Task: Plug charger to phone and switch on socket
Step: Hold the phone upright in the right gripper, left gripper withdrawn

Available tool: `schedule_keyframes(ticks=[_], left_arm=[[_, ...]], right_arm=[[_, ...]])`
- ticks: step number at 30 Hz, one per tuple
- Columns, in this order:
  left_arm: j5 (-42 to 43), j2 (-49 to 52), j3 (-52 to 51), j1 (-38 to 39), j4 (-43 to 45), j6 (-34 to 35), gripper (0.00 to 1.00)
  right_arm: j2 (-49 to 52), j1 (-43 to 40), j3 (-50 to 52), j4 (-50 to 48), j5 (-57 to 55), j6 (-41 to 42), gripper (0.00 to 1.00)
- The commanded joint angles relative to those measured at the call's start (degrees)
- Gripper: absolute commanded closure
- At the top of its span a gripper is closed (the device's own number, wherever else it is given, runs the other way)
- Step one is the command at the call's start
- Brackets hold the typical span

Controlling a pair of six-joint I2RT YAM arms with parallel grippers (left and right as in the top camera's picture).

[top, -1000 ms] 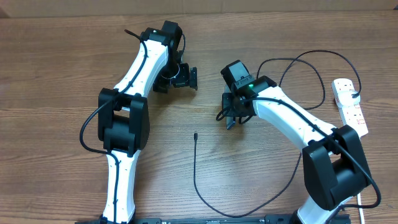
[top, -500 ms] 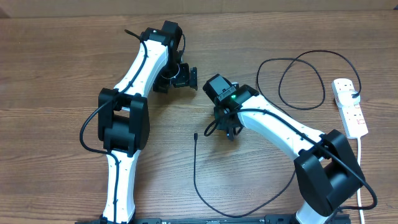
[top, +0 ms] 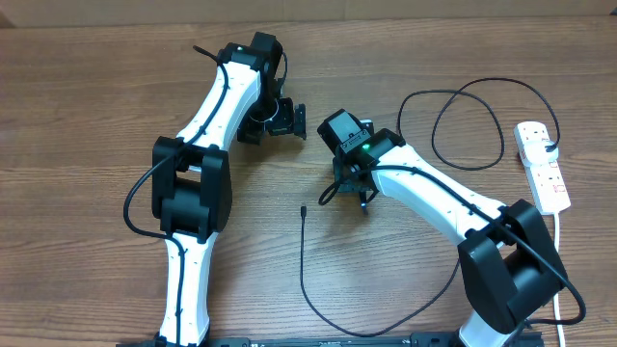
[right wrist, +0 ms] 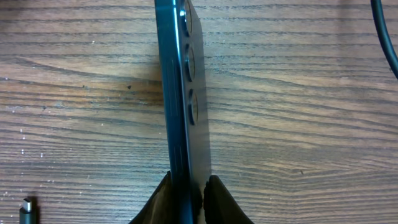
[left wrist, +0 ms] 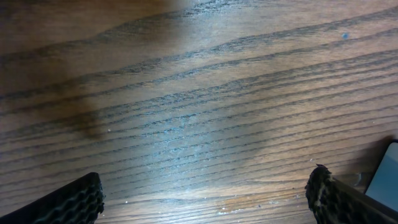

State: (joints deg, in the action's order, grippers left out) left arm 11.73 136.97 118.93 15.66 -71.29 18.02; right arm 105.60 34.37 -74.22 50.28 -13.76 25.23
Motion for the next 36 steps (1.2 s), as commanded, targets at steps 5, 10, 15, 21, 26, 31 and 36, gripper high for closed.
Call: schedule_keyframes(ticks=[5, 10, 15, 21, 26, 31, 36], left_arm=[[-0.3, 0.1, 0.3, 0.1, 0.0, 0.4, 0.01], [-0.3, 0.1, 0.3, 0.1, 0.0, 0.4, 0.00], [-0.3, 0.1, 0.3, 0.1, 0.0, 0.4, 0.00], [-0.3, 0.1, 0.3, 0.1, 0.0, 0.4, 0.00], [-0.3, 0.1, 0.3, 0.1, 0.0, 0.4, 0.00], [-0.3, 0.1, 0.3, 0.1, 0.0, 0.4, 0.00], [-0.3, 0.1, 0.3, 0.1, 0.0, 0.4, 0.00]], right_arm=[[0.2, -2.5, 0.2, 0.2, -1.2, -2.0, 0.85], [0.2, -3.0, 0.2, 0.3, -1.0, -4.5, 0.79], [0.2, -3.0, 0.3, -0.5, 1.3, -4.5, 0.79], [0.2, -3.0, 0.3, -0.7, 1.4, -4.4, 0.83], [0.2, -3.0, 0.3, -0.7, 1.4, -4.3, 0.87], [0.2, -3.0, 0.3, -3.7, 1.4, -4.8, 0.82], [0.6, -3.0, 0.5, -5.5, 1.2, -4.7, 0.77]])
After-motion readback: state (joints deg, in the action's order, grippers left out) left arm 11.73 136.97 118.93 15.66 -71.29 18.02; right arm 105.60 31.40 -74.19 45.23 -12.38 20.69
